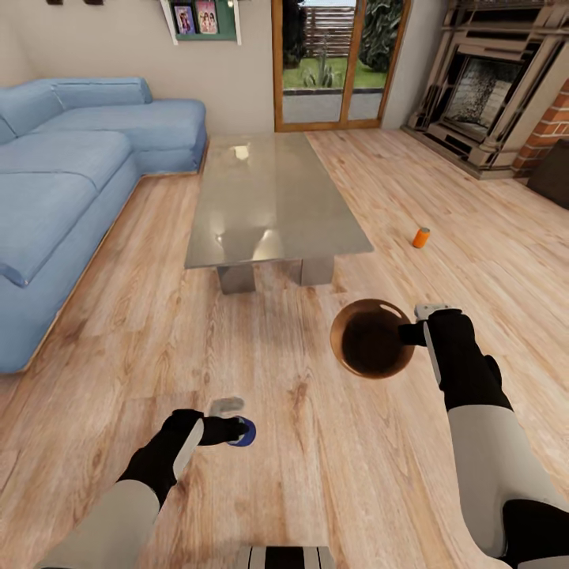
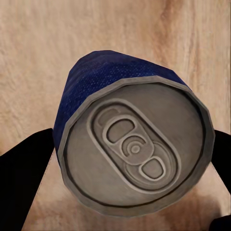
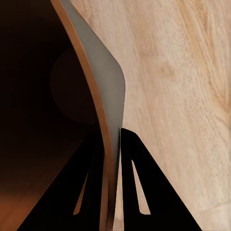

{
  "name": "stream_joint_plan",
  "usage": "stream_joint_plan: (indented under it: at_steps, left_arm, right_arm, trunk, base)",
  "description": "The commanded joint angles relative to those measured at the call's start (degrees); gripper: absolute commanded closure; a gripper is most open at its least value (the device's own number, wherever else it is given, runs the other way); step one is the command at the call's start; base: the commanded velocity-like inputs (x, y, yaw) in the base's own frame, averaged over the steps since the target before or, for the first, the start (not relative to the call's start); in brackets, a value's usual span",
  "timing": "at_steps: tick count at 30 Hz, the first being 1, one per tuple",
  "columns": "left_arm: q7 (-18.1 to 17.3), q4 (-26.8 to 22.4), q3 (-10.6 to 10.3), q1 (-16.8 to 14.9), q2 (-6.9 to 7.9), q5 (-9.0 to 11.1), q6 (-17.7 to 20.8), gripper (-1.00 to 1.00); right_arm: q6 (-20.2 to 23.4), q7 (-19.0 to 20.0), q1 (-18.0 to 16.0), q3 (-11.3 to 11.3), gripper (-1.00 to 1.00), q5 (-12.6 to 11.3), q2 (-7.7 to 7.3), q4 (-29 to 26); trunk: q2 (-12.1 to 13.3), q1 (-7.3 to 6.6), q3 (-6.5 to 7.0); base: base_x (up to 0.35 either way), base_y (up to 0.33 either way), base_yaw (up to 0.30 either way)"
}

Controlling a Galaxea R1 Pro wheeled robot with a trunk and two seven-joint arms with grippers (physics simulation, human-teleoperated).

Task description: Put the three can of soda from the living room inside the tash can in the kitchen.

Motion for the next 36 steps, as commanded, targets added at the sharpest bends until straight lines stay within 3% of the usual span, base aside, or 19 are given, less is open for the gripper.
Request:
stream_joint_plan:
  at_steps: [1, 7, 12, 19, 24, 30, 36]
  left_arm:
    - [0.0, -1.1, 0.0, 0.1, 0.01, -0.1, 0.8, 1.00]
    - [0.0, -12.6, -0.1, 0.4, 0.11, 0.2, 8.3, 1.00]
    - [-1.3, -16.4, -0.1, 0.4, 0.15, 0.2, 10.3, 1.00]
    - [-4.4, -20.4, -0.2, 1.0, 0.20, 0.2, 13.2, 1.00]
    - [-5.2, -26.3, -0.2, 3.3, 0.21, 0.4, 16.2, 1.00]
    - [-6.4, -38.2, -0.2, 8.5, 0.21, 0.3, 19.7, 1.00]
    - [-9.7, -40.8, -0.3, 9.4, 0.16, 0.3, 19.7, 1.00]
  right_arm:
    - [0.0, 0.2, 0.1, 0.0, 1.00, -0.3, 0.01, 0.0]
    - [0.0, 0.0, 2.1, -0.1, 1.00, -0.3, 0.50, 0.9]
    - [0.0, -2.0, 4.5, -0.1, 1.00, -0.3, 1.57, 1.5]
    - [0.0, -6.0, 8.1, -0.2, 1.00, -0.4, 4.36, 1.7]
    - [0.0, -6.9, 9.4, -0.2, 1.00, -0.4, 5.46, 1.7]
    - [0.0, -7.2, 10.4, 0.1, 1.00, -0.4, 7.90, 1.7]
    - [0.0, -7.3, 10.7, 0.4, 1.00, -0.4, 8.58, 1.7]
  trunk:
    - [0.4, -0.23, 0.19]
    - [2.8, -1.55, 1.27]
    - [4.8, -2.65, 2.16]
    - [7.6, -4.18, 3.42]
    - [9.6, -5.28, 4.32]
    - [12.0, -6.60, 5.39]
    - [14.5, -7.92, 6.47]
  base:
    - [0.000, 0.000, 0.000]
    - [0.000, 0.000, 0.000]
    - [0.000, 0.000, 0.000]
    - [0.000, 0.000, 0.000]
    - [0.000, 0.000, 0.000]
    - [0.000, 0.000, 0.000]
    - [0.000, 0.000, 0.000]
